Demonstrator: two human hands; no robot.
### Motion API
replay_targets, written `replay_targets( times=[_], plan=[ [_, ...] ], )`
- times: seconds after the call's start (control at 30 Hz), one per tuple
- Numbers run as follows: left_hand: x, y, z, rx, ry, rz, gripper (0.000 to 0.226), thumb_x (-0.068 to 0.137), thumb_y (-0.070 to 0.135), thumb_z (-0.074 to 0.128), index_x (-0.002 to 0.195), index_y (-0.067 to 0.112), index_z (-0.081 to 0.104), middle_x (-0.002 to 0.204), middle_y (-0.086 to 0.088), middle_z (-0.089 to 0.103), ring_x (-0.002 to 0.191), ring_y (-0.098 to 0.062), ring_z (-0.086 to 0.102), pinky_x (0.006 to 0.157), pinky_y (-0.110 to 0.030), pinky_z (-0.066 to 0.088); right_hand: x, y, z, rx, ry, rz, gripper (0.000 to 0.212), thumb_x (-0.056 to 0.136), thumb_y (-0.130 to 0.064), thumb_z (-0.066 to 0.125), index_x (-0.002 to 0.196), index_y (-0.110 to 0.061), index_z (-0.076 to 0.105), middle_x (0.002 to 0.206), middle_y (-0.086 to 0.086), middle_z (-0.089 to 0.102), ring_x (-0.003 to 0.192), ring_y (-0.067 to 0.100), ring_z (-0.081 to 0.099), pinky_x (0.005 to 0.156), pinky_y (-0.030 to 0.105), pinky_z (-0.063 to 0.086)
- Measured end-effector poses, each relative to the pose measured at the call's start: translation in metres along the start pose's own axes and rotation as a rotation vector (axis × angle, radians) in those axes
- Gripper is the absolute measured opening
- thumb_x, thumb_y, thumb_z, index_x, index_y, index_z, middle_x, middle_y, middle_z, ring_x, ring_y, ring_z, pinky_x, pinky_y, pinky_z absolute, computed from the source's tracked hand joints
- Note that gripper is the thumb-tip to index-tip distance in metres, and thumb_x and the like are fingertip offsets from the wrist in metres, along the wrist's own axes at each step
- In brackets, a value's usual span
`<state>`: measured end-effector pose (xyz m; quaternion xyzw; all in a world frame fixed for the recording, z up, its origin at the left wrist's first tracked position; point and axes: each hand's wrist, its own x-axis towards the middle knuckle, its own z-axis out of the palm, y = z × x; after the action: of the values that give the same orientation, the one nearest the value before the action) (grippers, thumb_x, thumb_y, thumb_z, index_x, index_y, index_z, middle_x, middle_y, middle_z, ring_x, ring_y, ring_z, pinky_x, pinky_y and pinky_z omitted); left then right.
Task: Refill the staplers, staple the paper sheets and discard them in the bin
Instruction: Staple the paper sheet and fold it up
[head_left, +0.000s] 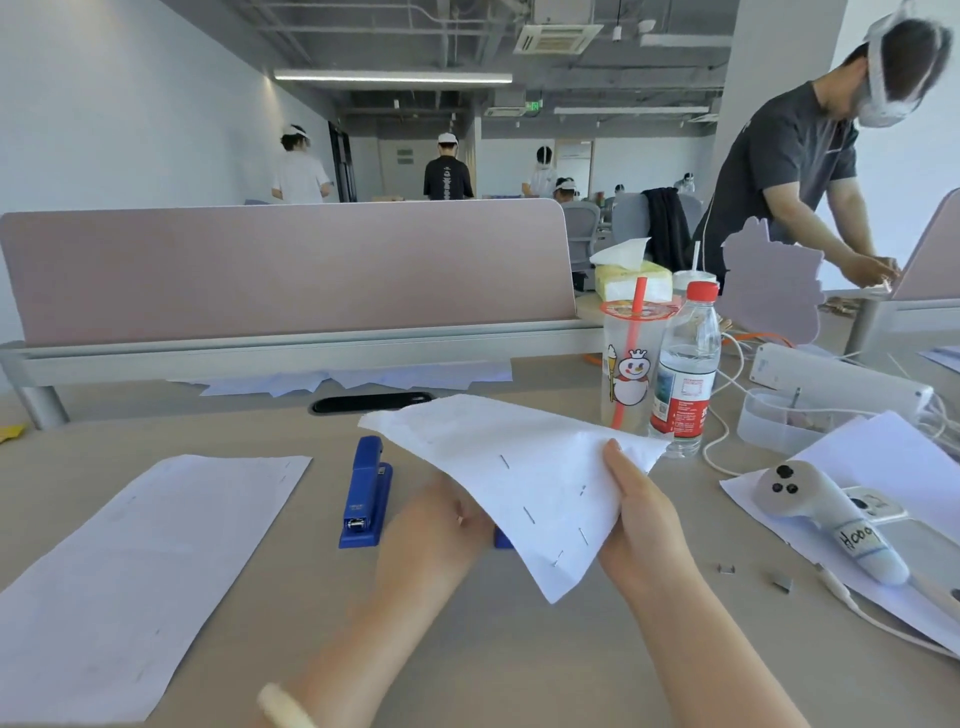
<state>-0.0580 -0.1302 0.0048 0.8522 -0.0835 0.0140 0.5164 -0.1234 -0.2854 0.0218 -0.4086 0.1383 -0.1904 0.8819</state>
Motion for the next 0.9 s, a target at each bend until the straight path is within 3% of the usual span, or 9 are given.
replay_targets(
  times=[0.1, 0.17, 0.23, 0.33, 0.47, 0.57, 0.7, 0.8, 0.9],
  plan=[
    [-0.005, -0.014, -0.048, 0.03, 0.201, 0.21, 0.087, 0.064, 0.04, 0.076, 0.134, 0.033, 0.026, 0.11, -0.005, 0.057, 0.1, -0.023, 0.058, 0.072, -0.03, 0.049, -0.004, 0.006, 0.003, -0.037, -0.024, 0.062, 0.032, 0.091, -0.033, 0.051, 0.109, -0.009, 0.063, 0.104, 0.01, 0.074, 0.104, 0.028, 0.066, 0.096, 0.05, 0.046],
    [-0.019, -0.017, -0.076, 0.213, 0.406, 0.451, 0.119, 0.057, 0.039, 0.083, 0.142, 0.041, -0.001, 0.144, -0.004, 0.028, 0.135, -0.019, 0.025, 0.093, -0.032, 0.039, -0.007, 0.01, 0.007, -0.073, -0.047, 0.101, 0.032, 0.091, -0.033, 0.05, 0.108, -0.009, 0.063, 0.1, 0.008, 0.075, 0.099, 0.027, 0.068, 0.09, 0.046, 0.049],
    [-0.035, -0.013, -0.088, 0.455, 0.453, 0.801, 0.099, 0.068, 0.039, 0.075, 0.143, 0.034, 0.01, 0.147, -0.001, 0.022, 0.138, -0.018, 0.018, 0.105, -0.038, 0.031, -0.013, 0.015, 0.013, -0.116, -0.093, 0.138, 0.032, 0.091, -0.033, 0.049, 0.108, -0.011, 0.064, 0.102, 0.009, 0.074, 0.1, 0.027, 0.067, 0.091, 0.046, 0.049],
    [-0.044, -0.024, -0.089, 0.659, 0.333, 1.087, 0.05, 0.074, 0.018, 0.061, 0.123, 0.028, 0.052, 0.125, 0.009, 0.059, 0.123, -0.013, 0.045, 0.112, -0.044, 0.019, -0.018, 0.027, 0.019, -0.191, -0.164, 0.199, 0.033, 0.09, -0.032, 0.05, 0.112, -0.011, 0.063, 0.109, 0.011, 0.072, 0.105, 0.029, 0.066, 0.096, 0.048, 0.046],
    [-0.043, -0.041, -0.09, 0.59, 0.139, 1.038, 0.046, 0.062, -0.002, 0.05, 0.091, 0.03, 0.067, 0.086, 0.019, 0.07, 0.081, -0.007, 0.06, 0.095, -0.023, 0.036, -0.022, 0.031, 0.024, -0.465, -0.128, 0.161, 0.029, 0.091, -0.039, 0.05, 0.111, -0.021, 0.062, 0.111, 0.007, 0.071, 0.098, 0.025, 0.069, 0.084, 0.043, 0.052],
    [-0.042, -0.047, -0.089, 0.627, 0.021, 0.917, 0.048, 0.051, -0.001, 0.057, 0.083, 0.032, 0.069, 0.077, 0.019, 0.068, 0.069, -0.006, 0.061, 0.067, -0.015, 0.045, -0.03, 0.024, 0.029, -0.914, -0.055, -0.185, 0.032, 0.08, -0.052, 0.058, 0.11, -0.054, 0.046, 0.138, -0.005, 0.046, 0.125, 0.018, 0.046, 0.103, 0.04, 0.039],
    [-0.038, -0.052, -0.089, 0.661, -0.063, 0.834, 0.035, 0.053, 0.012, 0.063, 0.077, 0.037, 0.067, 0.072, 0.02, 0.066, 0.065, -0.005, 0.059, 0.052, -0.019, 0.049, -0.047, 0.02, 0.037, -1.3, -0.627, -0.322, 0.089, 0.044, -0.086, 0.056, 0.127, -0.066, 0.028, 0.141, -0.046, 0.017, 0.136, -0.017, -0.004, 0.112, 0.019, 0.005],
    [-0.039, -0.051, -0.093, 0.602, -0.07, 0.704, 0.031, 0.06, 0.015, 0.057, 0.079, 0.036, 0.07, 0.072, 0.018, 0.067, 0.066, -0.005, 0.061, 0.05, -0.013, 0.045, -0.058, 0.026, 0.045, -1.577, -0.875, -0.153, 0.096, 0.054, -0.062, 0.074, 0.117, -0.08, 0.005, 0.12, -0.067, 0.0, 0.123, -0.029, -0.02, 0.107, 0.004, -0.007],
    [-0.04, -0.048, -0.096, 0.469, -0.072, 0.564, 0.039, 0.077, 0.008, 0.046, 0.098, 0.032, 0.069, 0.096, 0.014, 0.067, 0.09, -0.004, 0.055, 0.06, -0.008, 0.036, -0.056, 0.035, 0.045, -1.713, -0.787, -0.132, 0.087, 0.068, -0.042, 0.075, 0.114, -0.071, 0.007, 0.116, -0.056, -0.003, 0.123, -0.024, -0.013, 0.109, 0.017, 0.007]
  ],
)
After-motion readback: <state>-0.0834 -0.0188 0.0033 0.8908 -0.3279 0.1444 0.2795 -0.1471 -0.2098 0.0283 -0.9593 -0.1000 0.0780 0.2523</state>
